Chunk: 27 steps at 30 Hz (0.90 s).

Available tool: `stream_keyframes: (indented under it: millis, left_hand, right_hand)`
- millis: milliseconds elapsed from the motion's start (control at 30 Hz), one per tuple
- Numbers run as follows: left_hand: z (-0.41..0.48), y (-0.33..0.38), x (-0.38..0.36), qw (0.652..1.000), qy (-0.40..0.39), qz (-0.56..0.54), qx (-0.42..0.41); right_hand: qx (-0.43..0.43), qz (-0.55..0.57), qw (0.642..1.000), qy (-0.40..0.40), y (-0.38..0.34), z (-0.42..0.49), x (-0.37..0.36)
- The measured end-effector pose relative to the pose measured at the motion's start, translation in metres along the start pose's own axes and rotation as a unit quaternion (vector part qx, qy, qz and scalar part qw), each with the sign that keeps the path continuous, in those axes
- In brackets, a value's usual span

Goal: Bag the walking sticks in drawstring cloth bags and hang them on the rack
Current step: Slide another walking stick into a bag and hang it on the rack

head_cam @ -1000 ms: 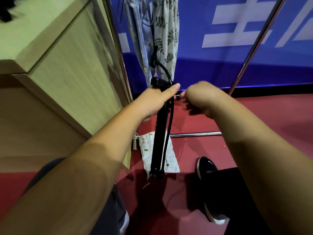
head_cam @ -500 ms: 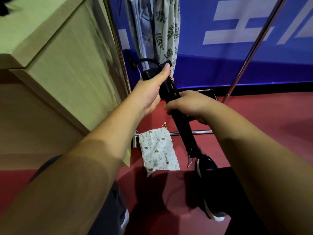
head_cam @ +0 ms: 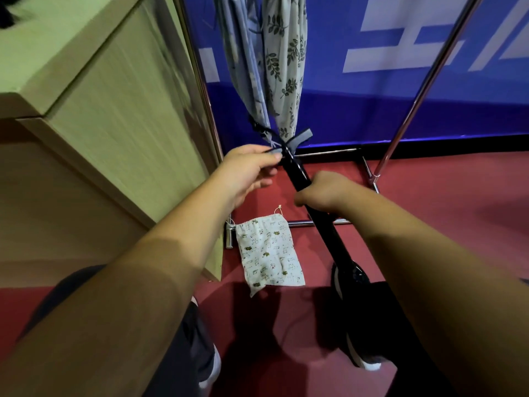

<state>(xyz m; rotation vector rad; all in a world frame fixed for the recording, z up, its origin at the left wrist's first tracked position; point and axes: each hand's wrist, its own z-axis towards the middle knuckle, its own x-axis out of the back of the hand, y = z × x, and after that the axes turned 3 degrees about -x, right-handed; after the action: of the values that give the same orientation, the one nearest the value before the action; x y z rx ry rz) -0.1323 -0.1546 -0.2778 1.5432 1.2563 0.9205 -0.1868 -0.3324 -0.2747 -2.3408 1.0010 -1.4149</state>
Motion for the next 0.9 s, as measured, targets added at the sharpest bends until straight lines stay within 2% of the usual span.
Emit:
stream_keyframes:
  millis: [133, 300, 433, 667, 733, 833, 900]
  left_hand:
    - [-0.002, -0.026, 0.006, 0.992, -0.006, 0.128, 0.02]
    - [0.015, -0.079, 0.022, 0.956, -0.059, 0.277, 0.082]
    - [0.044, -0.119, 0.026, 0.941, -0.071, 0.283, 0.169]
    - [0.118, -0.192, 0.03, 0.917, -0.072, 0.339, 0.199]
    - [0.137, -0.214, 0.036, 0.896, -0.069, 0.39, 0.203]
    - [0.16, -0.243, 0.045, 0.837, -0.069, 0.512, 0.183]
    - [0.172, -0.264, 0.049, 0.818, -0.051, 0.545, 0.177]
  right_hand:
    - [0.021, -0.008, 1.0, -0.021, 0.021, 0.009, -0.032]
    - [-0.087, 0.036, 0.989, -0.111, 0.043, 0.037, -0.064]
    - [-0.106, 0.005, 0.99, -0.095, 0.056, 0.07, -0.096]
    - [-0.155, -0.012, 0.984, -0.088, 0.082, 0.147, -0.141]
    - [-0.173, 0.004, 0.982, -0.072, 0.093, 0.169, -0.157]
    - [-0.192, 0.03, 0.978, -0.075, 0.109, 0.193, -0.176]
    - [-0.203, 0.042, 0.976, -0.073, 0.119, 0.207, -0.191]
